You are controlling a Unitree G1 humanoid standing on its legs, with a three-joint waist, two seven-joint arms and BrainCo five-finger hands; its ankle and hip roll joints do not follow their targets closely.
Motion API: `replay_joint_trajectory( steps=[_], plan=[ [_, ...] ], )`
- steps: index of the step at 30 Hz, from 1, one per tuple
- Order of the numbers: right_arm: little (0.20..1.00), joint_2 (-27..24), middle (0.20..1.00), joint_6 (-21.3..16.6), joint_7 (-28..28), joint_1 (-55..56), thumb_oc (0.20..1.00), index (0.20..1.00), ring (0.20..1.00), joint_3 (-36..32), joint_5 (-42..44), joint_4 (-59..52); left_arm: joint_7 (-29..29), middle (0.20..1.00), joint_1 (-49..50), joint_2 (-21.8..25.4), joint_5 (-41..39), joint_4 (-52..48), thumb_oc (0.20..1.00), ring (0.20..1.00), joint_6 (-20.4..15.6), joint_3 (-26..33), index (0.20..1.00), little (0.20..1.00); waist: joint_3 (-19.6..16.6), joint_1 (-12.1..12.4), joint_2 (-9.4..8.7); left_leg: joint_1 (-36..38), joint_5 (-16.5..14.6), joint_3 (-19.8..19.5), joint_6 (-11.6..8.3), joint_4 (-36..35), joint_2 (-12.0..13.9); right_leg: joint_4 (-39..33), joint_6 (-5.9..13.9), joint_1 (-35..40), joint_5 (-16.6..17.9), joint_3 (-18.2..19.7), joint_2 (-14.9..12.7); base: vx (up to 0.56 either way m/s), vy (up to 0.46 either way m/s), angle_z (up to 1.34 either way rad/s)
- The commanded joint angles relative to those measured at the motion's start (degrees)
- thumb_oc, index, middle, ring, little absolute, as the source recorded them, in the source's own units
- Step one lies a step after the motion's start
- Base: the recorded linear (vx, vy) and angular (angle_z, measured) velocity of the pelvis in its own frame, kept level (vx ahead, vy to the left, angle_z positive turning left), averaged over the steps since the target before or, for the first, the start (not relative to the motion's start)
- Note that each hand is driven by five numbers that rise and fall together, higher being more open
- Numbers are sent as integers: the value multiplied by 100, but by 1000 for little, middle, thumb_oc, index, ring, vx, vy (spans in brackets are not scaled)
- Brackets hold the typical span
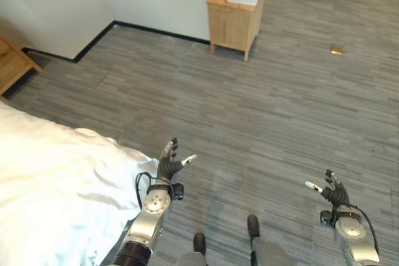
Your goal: Making the bed.
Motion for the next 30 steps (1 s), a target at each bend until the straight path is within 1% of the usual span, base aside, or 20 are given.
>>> replay_joint_trajectory(
  steps=[1,2,5,7,8,9,11,12,13,15,16,17,18,19,21,23,25,27,28,30],
  plan=[
    [1000,-288,1000,-294,-75,3,1000,1000,1000,-184,-313,-773,43,1000,-366,71,428,-291,1000,1000,-262,-234,1000,1000,74,39,17,53,-565,80,149,195,37,2030,776,-261,107,-558,-809,91,151,11],
    [1000,-343,1000,-374,-70,-23,1000,1000,1000,-173,-392,-1021,55,1000,-466,70,489,-278,1000,1000,-226,-290,1000,1000,195,-48,173,253,-608,14,178,149,161,2685,770,-623,66,-676,-676,147,154,-5],
    [1000,-394,1000,-468,-32,5,1000,1000,1000,-221,-432,-1355,14,1000,-503,31,535,-275,1000,1000,-231,-336,1000,1000,230,-169,250,533,-781,-52,141,52,201,2889,651,-1064,-275,-1018,-502,213,85,-24],
    [1000,-464,1000,-595,58,47,1000,1000,1000,-168,-483,-1674,-90,1000,-445,-56,477,-284,1000,1000,-261,-412,1000,1000,218,-339,239,764,-976,-234,73,44,169,2132,457,-1353,-535,-1292,-140,354,-68,-23],
    [1000,-493,1000,-625,119,72,1000,1000,1000,-113,-521,-1780,-193,1000,-408,-82,479,-284,1000,1000,-289,-480,1000,1000,207,-391,169,829,-1048,-316,36,44,94,1587,429,-1433,-530,-1338,-81,479,-159,-7],
    [1000,-518,1000,-627,139,96,1000,1000,1000,-22,-645,-1865,-260,1000,-353,-76,491,-315,1000,1000,-292,-503,1000,1000,178,-464,190,913,-1121,-394,-17,44,157,969,398,-1399,-431,-1505,-16,475,-201,10],
    [1000,-513,1000,-613,138,73,1000,1000,1000,107,-815,-1970,-287,1000,-309,-86,511,-287,1000,1000,-298,-511,1000,1000,175,-526,214,1004,-1191,-449,-88,44,232,522,406,-1464,-289,-1584,-23,423,-183,40],
    [1000,-461,1000,-618,205,81,1000,1000,1000,307,-975,-2240,-261,1000,-281,-94,531,-232,1000,1000,-298,-537,1000,1000,169,-617,238,1171,-1299,-497,-160,44,319,390,435,-1626,-237,-1341,-64,502,-201,54],
    [1000,-468,1000,-644,255,151,1000,1000,1000,420,-989,-2370,-233,1000,-316,-112,521,-192,1000,1000,-331,-583,1000,1000,101,-658,223,1321,-1393,-575,-172,44,355,308,364,-1523,-254,-1049,39,658,-264,61],
    [1000,-544,1000,-714,357,242,1000,1000,1000,667,-1118,-2439,-161,1000,-273,-177,576,-190,1000,1000,-394,-680,1000,1000,39,-715,284,1358,-1174,-663,-297,768,520,452,160,-1291,-138,-728,261,554,-280,72],
    [1000,-670,1000,-747,451,289,1000,1000,1000,789,-1216,-2427,-226,1000,-231,-245,437,-244,1000,1000,-448,-708,1000,1000,57,-629,346,731,-331,-678,-414,2256,642,256,-85,-728,-181,-725,377,405,-273,48],
    [1000,-666,1000,-749,450,283,1000,1000,1000,791,-1216,-2424,-227,1000,-235,-241,436,-244,1000,1000,-448,-705,1000,1000,45,-651,316,689,-307,-706,-415,2267,613,243,-87,-744,-158,-736,343,424,-437,49],
    [1000,-836,1000,-783,443,201,1000,1000,1000,895,-1246,-2481,-222,1000,-314,-214,331,-273,1000,1000,-482,-761,1000,1000,269,-423,164,-251,306,-806,-373,3972,495,45,-364,-191,-204,-630,346,258,-363,15],
    [1000,-887,1000,-779,428,145,1000,1000,1000,910,-1221,-2494,-208,1000,-355,-181,346,-293,1000,1000,-487,-764,1000,1000,284,-378,29,-518,299,-678,-336,4233,426,-35,-401,-59,-247,-626,232,397,-419,-16],
    [1000,-949,1000,-737,420,45,1000,1000,1000,955,-1202,-2513,-138,1000,-446,-185,325,-344,1000,1000,-487,-749,1000,1000,370,-204,-53,-969,-41,-392,-284,4363,361,-89,-403,208,-411,-496,155,393,-138,-53],
    [1000,-992,1000,-721,383,-45,1000,1000,1000,997,-1218,-2552,-56,1000,-477,-262,342,-327,1000,1000,-488,-743,1000,1000,364,-78,-36,-1315,-238,-35,-251,3664,172,-91,-339,424,-627,-421,128,461,-1,-20],
    [1000,-985,1000,-733,363,-39,1000,1000,1000,1002,-1209,-2530,-43,1000,-433,-303,398,-338,1000,1000,-493,-754,1000,1000,285,-28,49,-1232,-355,218,-132,2455,88,-91,-250,544,-837,-416,122,433,78,-13],
    [1000,-940,1000,-718,334,-43,1000,1000,1000,987,-1155,-2421,-36,1000,-406,-336,419,-317,1000,1000,-487,-760,1000,1000,197,77,179,-1314,-44,440,-108,1239,-50,-91,-210,838,-1086,-434,232,513,87,2],
    [1000,-897,1000,-691,316,-49,1000,1000,1000,955,-1127,-2344,-45,1000,-383,-355,419,-304,1000,1000,-473,-759,1000,1000,160,148,272,-1377,322,492,-136,696,-50,-91,-204,995,-1229,-444,319,539,86,7],
    [1000,-756,1000,-594,131,-55,1000,1000,1000,847,-1070,-2100,-21,1000,-382,-411,383,-250,1000,1000,-441,-755,1000,1000,130,198,309,-1736,482,840,-194,94,58,-91,-152,1327,-1494,-543,259,503,101,12]
  ],
)
